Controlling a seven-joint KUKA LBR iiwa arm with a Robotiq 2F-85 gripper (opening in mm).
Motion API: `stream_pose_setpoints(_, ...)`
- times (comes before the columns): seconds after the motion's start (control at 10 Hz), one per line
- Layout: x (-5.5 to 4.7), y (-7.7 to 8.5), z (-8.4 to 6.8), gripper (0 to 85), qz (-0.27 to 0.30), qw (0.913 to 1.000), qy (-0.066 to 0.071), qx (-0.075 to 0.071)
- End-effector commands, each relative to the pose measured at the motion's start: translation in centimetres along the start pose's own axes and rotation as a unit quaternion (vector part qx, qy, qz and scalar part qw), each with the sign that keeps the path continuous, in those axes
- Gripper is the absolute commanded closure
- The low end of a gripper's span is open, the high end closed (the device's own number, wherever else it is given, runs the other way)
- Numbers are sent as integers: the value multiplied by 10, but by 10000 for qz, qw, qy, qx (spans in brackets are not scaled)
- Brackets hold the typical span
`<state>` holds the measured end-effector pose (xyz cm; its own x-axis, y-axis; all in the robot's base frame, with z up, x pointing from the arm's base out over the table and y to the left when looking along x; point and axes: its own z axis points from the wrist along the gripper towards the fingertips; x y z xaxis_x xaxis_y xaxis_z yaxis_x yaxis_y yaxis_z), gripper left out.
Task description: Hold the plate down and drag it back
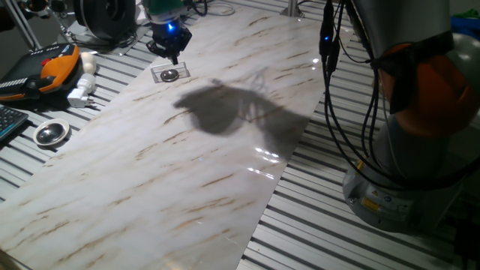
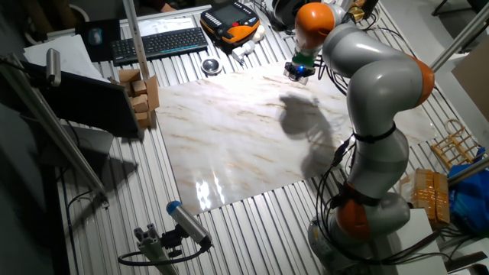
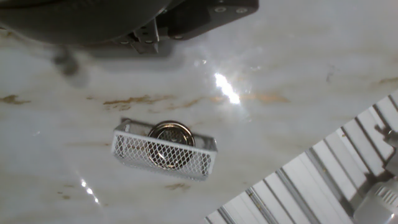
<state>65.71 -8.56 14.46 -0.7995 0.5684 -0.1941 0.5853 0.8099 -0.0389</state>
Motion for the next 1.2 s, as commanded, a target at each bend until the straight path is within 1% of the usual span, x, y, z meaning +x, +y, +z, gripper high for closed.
stream_pose_setpoints(0.0,-1,0,2,850,46,10000,2,-6)
stream_pose_setpoints(0.3,-2,-1,11,850,166,9998,-43,-21)
stream_pose_setpoints(0.5,-6,-3,18,850,217,9997,-88,-27)
stream_pose_setpoints(0.8,-18,-7,23,850,153,9998,-65,-57)
stream_pose_setpoints(0.9,-20,-8,24,850,137,9999,-82,-60)
stream_pose_setpoints(1.1,-19,-7,23,850,201,9997,-112,-45)
